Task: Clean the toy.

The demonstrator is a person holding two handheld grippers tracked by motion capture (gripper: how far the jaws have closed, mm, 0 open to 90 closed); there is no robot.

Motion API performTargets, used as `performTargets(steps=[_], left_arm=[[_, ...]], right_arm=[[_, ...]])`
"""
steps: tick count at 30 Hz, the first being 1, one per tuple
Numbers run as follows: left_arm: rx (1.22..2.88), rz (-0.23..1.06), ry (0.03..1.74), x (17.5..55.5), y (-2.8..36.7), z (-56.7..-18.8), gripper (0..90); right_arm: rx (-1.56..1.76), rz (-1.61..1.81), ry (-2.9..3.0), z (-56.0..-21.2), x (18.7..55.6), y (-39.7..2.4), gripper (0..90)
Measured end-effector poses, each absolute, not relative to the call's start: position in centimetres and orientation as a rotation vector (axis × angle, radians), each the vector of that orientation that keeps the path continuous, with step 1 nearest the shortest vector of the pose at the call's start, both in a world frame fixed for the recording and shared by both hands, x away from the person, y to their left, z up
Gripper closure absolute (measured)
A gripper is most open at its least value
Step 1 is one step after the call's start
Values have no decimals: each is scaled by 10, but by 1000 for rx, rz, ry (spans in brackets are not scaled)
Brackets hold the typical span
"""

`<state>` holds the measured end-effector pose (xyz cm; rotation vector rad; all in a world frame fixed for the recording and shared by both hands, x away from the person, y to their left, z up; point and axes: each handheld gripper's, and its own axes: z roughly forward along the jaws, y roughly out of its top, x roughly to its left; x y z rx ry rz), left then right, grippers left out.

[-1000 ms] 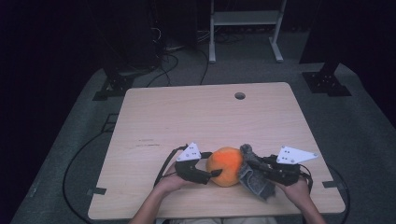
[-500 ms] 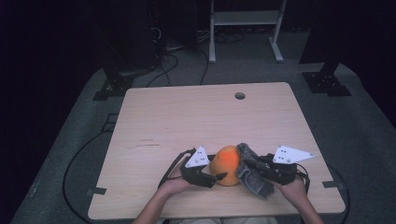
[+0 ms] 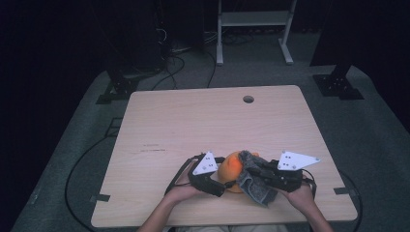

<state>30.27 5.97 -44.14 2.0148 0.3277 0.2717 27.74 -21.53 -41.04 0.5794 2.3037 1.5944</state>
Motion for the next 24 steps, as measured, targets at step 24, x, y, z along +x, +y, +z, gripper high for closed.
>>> performTargets(steps=[24], left_arm=[[2100, 307, 119, 285, 50, -442, 315]], right_arm=[[669, 1587, 2354, -406, 293, -254, 769]])
